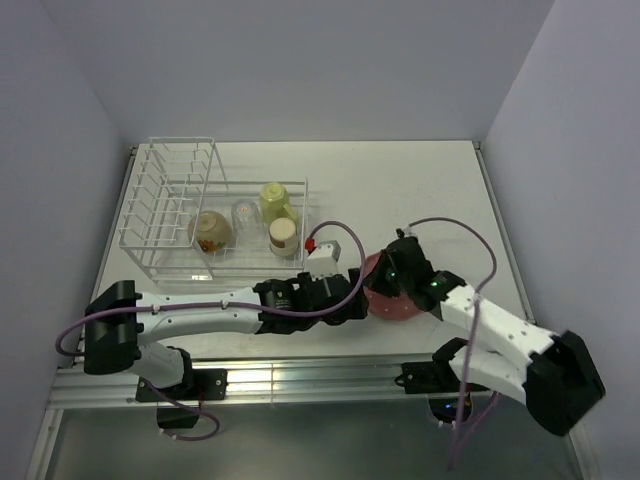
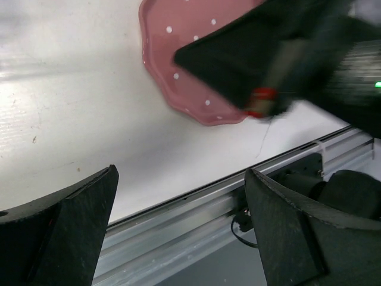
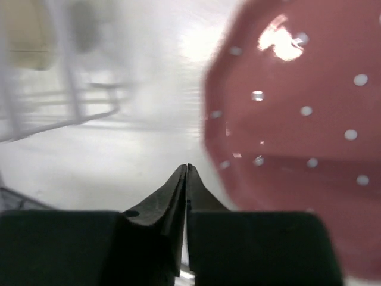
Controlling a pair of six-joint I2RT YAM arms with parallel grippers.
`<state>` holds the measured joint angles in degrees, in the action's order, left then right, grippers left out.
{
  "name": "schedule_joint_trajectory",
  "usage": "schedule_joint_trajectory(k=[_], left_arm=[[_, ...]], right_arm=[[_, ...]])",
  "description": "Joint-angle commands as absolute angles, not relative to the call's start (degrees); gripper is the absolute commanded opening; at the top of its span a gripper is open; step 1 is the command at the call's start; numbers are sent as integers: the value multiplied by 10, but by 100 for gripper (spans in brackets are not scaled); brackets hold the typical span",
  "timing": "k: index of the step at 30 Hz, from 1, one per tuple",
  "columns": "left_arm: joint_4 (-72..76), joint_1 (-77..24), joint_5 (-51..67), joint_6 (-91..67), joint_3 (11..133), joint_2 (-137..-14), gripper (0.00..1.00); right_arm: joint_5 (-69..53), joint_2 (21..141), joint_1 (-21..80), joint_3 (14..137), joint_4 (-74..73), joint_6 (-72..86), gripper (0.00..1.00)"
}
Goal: Load the mixed dishes into the dish rack
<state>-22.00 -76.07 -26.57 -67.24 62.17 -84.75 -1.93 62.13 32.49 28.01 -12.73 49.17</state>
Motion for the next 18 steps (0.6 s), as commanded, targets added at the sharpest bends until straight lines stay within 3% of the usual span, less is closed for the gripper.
schedule_joint_trajectory(k=[1,3,5,6,9,18], left_arm=[[-209,-770,-263,-679,618,-866,93],[-213,-772,-263,-677,625,-881,93],[-216,-772,-261,-673,636,-909,93],[-217,-772,-258,-672,642,-919,93],[-224,-772,-262,-664,678,-978,94],[-247,-736,-245,-669,765,-1073,94]], right_arm=[[-5,513,325,349,-195,484,12],[62,470,323,387,-273,469,21],[109,455,320,441,-342,445,38],[147,454,315,457,-362,442,64],[163,449,297,488,-398,423,85],[163,400,273,481,-424,413,87]])
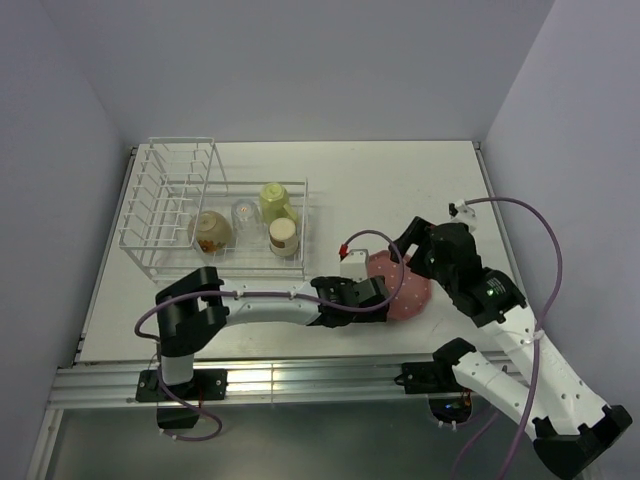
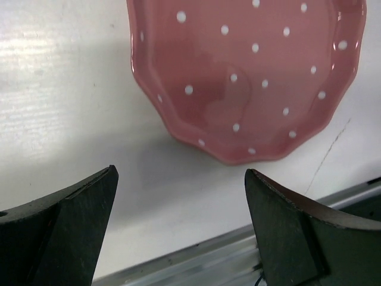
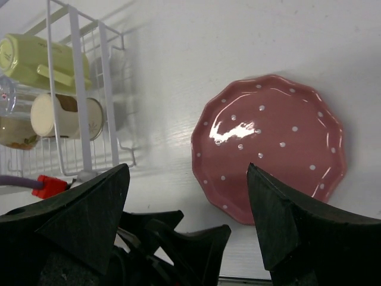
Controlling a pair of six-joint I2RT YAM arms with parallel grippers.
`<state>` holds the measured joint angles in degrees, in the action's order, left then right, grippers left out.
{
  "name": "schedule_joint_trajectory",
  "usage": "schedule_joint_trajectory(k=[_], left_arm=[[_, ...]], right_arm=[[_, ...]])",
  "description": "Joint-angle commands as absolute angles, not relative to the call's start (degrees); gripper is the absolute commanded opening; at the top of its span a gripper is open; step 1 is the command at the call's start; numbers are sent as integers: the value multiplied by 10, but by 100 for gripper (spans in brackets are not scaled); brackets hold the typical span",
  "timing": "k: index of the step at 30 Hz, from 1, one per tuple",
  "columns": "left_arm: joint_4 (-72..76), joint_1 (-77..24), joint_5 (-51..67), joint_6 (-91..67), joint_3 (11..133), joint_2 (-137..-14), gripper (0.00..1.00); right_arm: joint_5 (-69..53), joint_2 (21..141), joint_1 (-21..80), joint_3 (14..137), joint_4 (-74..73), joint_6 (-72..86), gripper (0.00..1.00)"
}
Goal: Load the mixed dishes into the dish rack
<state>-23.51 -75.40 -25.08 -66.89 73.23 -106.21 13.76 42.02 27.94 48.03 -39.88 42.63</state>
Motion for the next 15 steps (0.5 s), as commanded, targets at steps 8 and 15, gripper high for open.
schedule_joint_trajectory(k=[8,15], left_arm=[[-295,-715,-244,-671,817,-1129,92],[-348,-715,-264,-670,864,-1186,84]], right_arm=[[196,385,264,483,-446,401,87],[201,381,263,486,-448,400,87]])
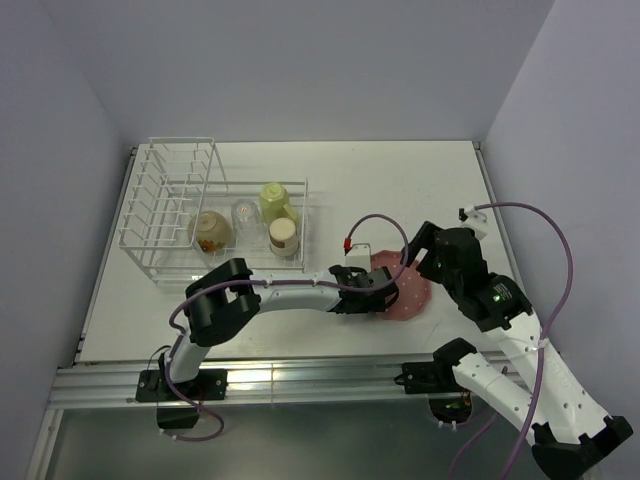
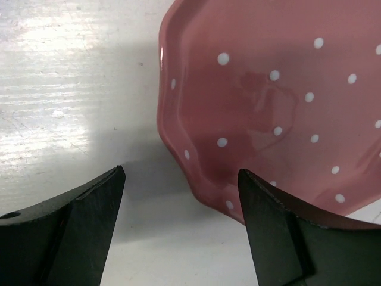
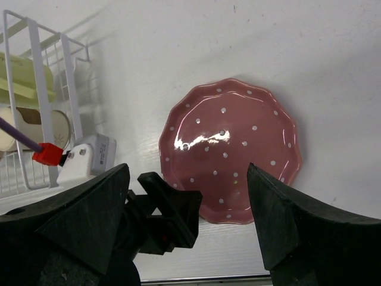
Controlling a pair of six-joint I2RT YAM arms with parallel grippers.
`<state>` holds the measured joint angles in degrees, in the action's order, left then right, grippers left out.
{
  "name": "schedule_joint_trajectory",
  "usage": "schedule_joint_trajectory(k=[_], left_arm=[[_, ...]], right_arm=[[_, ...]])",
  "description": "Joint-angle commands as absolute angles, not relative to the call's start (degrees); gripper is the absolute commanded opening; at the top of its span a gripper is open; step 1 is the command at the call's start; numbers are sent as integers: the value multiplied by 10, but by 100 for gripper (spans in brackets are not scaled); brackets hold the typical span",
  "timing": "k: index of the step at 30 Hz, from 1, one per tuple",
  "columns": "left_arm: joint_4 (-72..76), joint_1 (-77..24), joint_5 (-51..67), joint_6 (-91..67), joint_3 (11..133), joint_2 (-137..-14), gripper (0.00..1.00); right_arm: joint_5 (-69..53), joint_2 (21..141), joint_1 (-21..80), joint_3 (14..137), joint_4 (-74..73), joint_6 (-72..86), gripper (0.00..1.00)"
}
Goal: Load the mixed dishes into the dish rack
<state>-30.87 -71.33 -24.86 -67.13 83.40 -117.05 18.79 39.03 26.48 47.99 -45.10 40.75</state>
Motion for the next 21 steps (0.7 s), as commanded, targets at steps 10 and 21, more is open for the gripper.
schedule_joint_trajectory(k=[10,21], left_arm=[[-362,-715,-272,-660,875,-1230,15],[-301,-721,-286,-663,750,-1136,0]], right_arm=[[230,368,262,498,-471,392,87],[201,388,262,482,-471,386,87]])
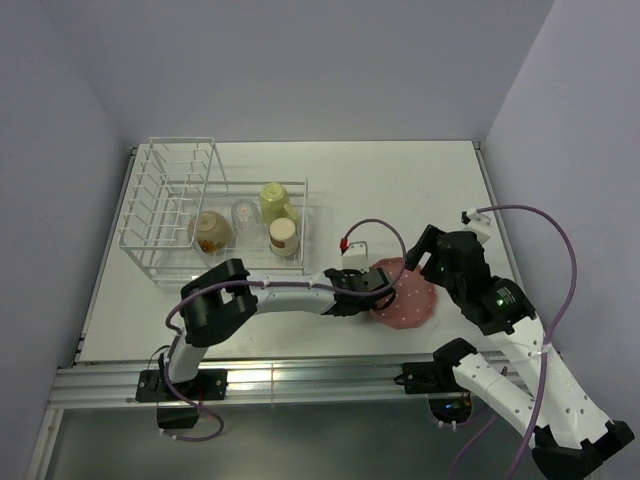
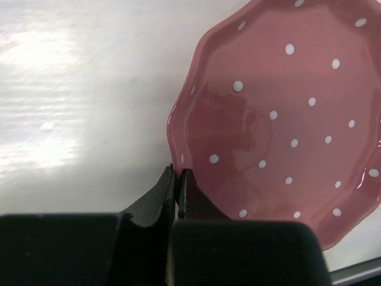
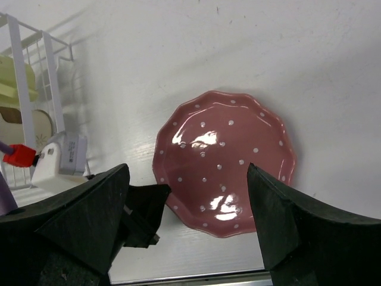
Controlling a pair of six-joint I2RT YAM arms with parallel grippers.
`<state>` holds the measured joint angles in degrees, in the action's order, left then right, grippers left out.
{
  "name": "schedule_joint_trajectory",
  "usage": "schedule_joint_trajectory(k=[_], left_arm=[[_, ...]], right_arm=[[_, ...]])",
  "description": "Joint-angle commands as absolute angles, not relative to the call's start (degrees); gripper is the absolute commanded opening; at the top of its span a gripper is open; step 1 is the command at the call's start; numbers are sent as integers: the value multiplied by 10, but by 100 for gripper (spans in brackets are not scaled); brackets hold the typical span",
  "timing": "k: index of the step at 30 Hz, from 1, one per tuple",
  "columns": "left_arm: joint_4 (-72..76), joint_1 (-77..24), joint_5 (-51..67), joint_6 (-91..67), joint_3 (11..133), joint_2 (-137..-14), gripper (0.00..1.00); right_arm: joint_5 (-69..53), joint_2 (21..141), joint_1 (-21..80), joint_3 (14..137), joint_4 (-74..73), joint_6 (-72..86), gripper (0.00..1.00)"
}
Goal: Load the mixed dishes into the dish rack
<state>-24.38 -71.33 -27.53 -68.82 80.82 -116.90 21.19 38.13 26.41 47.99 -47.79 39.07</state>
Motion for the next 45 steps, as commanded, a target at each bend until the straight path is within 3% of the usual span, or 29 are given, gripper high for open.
schedule_joint_trajectory(k=[1,14,23,40,45], left_arm=[[-291,-722,-291,-661,724,-1120,0],[-315,-742,-343,-610,621,-887,0],[-317,-744,-319,-566,606,-810,0],[-274,-744,-240,-454,499,-715,0],[-284,-744,-224,-414,492,-683,0]], right_arm=[[193,391,262,479,-468,386,87],[41,384,262,407,-400,424,87],[-22,362,262,307,-345,443,86],[-156,480,262,244,-73,325,86],[-274,571,262,278,-41,272,86]])
